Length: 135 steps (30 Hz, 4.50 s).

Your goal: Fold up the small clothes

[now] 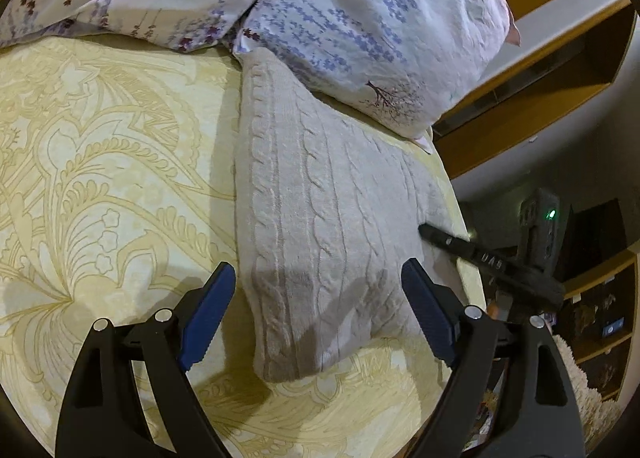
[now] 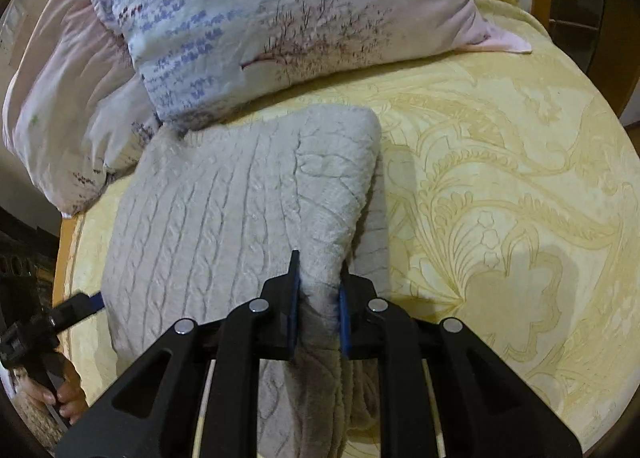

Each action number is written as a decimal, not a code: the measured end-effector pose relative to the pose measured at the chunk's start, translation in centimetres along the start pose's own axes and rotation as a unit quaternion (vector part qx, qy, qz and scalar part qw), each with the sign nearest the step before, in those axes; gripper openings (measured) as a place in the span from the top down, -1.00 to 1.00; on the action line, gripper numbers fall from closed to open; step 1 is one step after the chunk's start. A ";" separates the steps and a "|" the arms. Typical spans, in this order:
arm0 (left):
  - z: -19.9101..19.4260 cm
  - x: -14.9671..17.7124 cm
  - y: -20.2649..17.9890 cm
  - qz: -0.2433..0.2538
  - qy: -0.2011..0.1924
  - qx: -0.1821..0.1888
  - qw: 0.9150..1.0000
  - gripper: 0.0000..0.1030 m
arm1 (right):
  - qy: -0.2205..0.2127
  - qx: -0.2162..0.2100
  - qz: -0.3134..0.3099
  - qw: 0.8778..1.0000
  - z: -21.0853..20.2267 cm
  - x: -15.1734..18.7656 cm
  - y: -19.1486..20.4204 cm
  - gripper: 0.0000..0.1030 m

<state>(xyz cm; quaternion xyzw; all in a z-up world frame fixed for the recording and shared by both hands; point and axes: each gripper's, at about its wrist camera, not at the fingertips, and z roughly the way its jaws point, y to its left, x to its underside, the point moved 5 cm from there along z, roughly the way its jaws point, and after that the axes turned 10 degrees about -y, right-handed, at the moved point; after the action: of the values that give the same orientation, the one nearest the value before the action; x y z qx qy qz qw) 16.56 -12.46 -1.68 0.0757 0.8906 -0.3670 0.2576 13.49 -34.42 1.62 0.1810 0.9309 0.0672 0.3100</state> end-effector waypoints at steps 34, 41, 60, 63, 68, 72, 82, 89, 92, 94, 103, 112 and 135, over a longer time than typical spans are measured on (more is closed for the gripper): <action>-1.1 4.6 1.5 -0.012 0.044 0.010 0.999 0.56 | -0.063 -0.081 0.133 0.986 -8.1 4.9 -3.8 0.78; -0.8 5.3 2.3 -0.023 0.052 0.010 0.998 0.62 | -0.015 -0.032 0.141 0.989 -6.2 8.3 -5.3 0.80; 0.6 -1.3 1.9 -0.054 -0.005 0.013 0.998 -0.65 | -0.021 -0.078 0.232 0.969 -0.7 -1.7 -7.7 0.02; 1.9 -1.8 2.1 -0.060 0.006 0.007 0.998 -0.65 | 0.001 -0.077 0.240 0.968 2.1 -2.2 -7.3 0.02; 2.9 -1.5 2.0 -0.058 0.016 -0.001 0.998 -0.65 | -0.040 -0.087 0.188 0.977 2.1 -3.7 -5.5 0.82; 3.7 -1.6 1.6 -0.055 0.024 -0.006 0.998 -0.64 | -0.144 -0.099 0.114 0.978 -1.7 -5.6 -3.7 0.84; 4.0 -1.0 1.6 -0.053 0.034 -0.017 0.998 -0.62 | -0.037 0.023 0.095 0.994 3.9 -3.4 -6.3 0.81; 2.8 -1.5 1.0 -0.058 0.008 -0.003 0.998 -0.59 | -0.103 -0.048 0.083 0.990 -2.9 -2.5 -5.2 0.52; 2.9 -1.5 0.9 -0.052 0.008 -0.008 0.999 -0.55 | -0.094 -0.091 0.040 0.991 -4.2 -0.1 -3.4 0.52; 3.4 -1.1 1.0 -0.045 0.017 -0.020 0.999 -0.54 | -0.061 -0.083 0.014 0.995 -3.1 1.4 -2.2 0.52; 5.0 -0.5 1.1 -0.046 0.029 -0.039 0.998 -0.53 | -0.030 -0.087 0.061 0.994 -0.8 2.9 -3.2 0.47; 5.1 -2.2 1.3 -0.052 0.044 -0.030 0.997 -0.56 | 0.005 -0.114 0.210 0.971 0.1 -0.3 -8.9 -0.47; 6.8 -3.4 1.0 -0.054 0.042 -0.033 0.997 -0.42 | 0.083 -0.230 0.250 0.937 5.2 1.2 -6.2 -0.02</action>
<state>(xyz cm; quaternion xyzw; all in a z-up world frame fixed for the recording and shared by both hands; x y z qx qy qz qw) 22.52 -16.28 -4.61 0.0346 0.9149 -0.3476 0.2022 13.87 -39.67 -4.71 0.3251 0.8372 0.3698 0.2381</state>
